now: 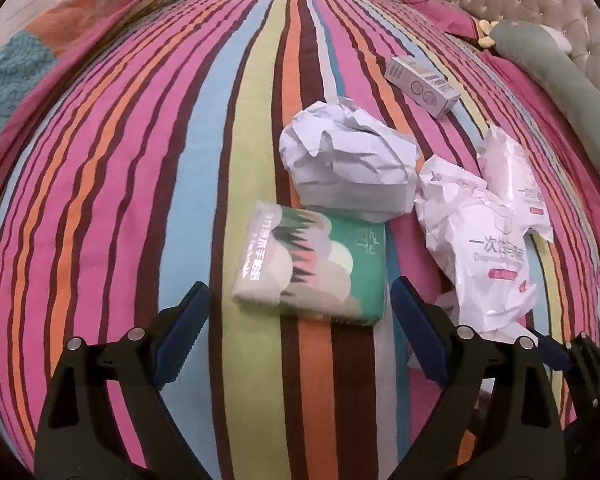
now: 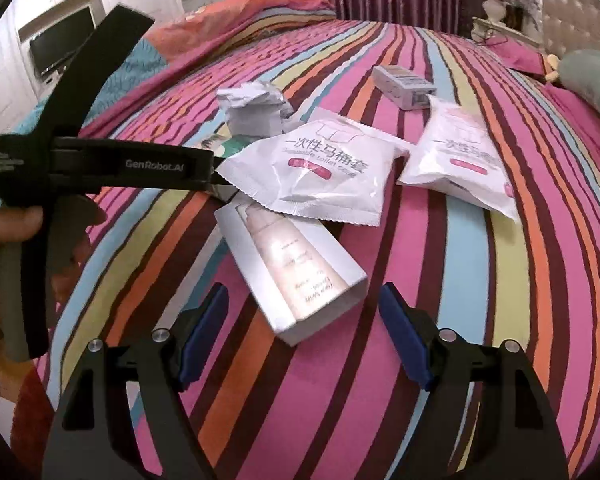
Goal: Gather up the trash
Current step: 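Grasp the green tissue pack with the left tool while the right tool grasps a white cosmetic box, then carry tissue pack and white box over the wastebasket and open both tools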
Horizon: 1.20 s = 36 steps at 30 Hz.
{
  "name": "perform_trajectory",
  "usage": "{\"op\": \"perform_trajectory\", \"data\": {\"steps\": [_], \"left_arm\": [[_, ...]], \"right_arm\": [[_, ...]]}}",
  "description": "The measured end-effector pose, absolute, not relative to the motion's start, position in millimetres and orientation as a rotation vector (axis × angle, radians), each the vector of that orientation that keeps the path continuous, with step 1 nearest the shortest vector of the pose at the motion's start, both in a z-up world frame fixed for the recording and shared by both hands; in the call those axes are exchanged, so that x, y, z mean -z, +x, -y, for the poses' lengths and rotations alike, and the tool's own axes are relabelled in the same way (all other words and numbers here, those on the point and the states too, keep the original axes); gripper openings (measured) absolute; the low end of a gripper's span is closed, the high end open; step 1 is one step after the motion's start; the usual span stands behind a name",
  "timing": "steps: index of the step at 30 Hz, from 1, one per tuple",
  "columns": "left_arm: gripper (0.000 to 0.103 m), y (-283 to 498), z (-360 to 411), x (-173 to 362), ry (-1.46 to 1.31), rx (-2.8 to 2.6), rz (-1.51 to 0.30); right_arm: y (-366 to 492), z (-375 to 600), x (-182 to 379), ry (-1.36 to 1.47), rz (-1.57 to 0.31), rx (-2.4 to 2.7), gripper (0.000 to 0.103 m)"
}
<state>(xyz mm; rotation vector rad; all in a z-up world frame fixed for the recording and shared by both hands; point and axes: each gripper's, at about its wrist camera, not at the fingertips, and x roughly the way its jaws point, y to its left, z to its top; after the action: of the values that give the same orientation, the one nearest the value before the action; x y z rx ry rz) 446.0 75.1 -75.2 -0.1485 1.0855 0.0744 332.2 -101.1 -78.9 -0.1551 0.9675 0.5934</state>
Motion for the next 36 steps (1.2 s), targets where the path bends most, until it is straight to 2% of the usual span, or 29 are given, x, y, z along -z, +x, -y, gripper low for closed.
{"op": "perform_trajectory", "data": {"steps": [12,13,15,21,31,36], "left_arm": [[0.088,455.8,-75.7,85.1,-0.128,-0.106,-1.093],[0.087,454.9,-75.7,85.9,-0.127,-0.105,-1.093],[0.071,453.1,-75.6,85.2,-0.104,-0.127,-1.085],[0.070,435.8,-82.1,82.7,-0.128,-0.121,-1.070],[0.070,377.2,-83.9,78.3,-0.191,-0.104,-1.044],[0.070,342.4,-81.4,74.2,-0.218,-0.094,-1.033]], "right_arm": [[347.5,74.4,88.0,-0.213,-0.972,-0.543,0.072],[346.2,73.4,87.8,-0.217,-0.974,-0.535,0.070],[341.0,73.7,87.0,-0.217,-0.975,-0.524,0.066],[313.7,85.8,84.3,-0.190,-0.964,-0.471,0.053],[271.5,141.4,73.8,0.076,-0.999,-0.394,0.052],[262.9,154.7,65.7,0.117,-0.997,-0.372,0.052]]}}
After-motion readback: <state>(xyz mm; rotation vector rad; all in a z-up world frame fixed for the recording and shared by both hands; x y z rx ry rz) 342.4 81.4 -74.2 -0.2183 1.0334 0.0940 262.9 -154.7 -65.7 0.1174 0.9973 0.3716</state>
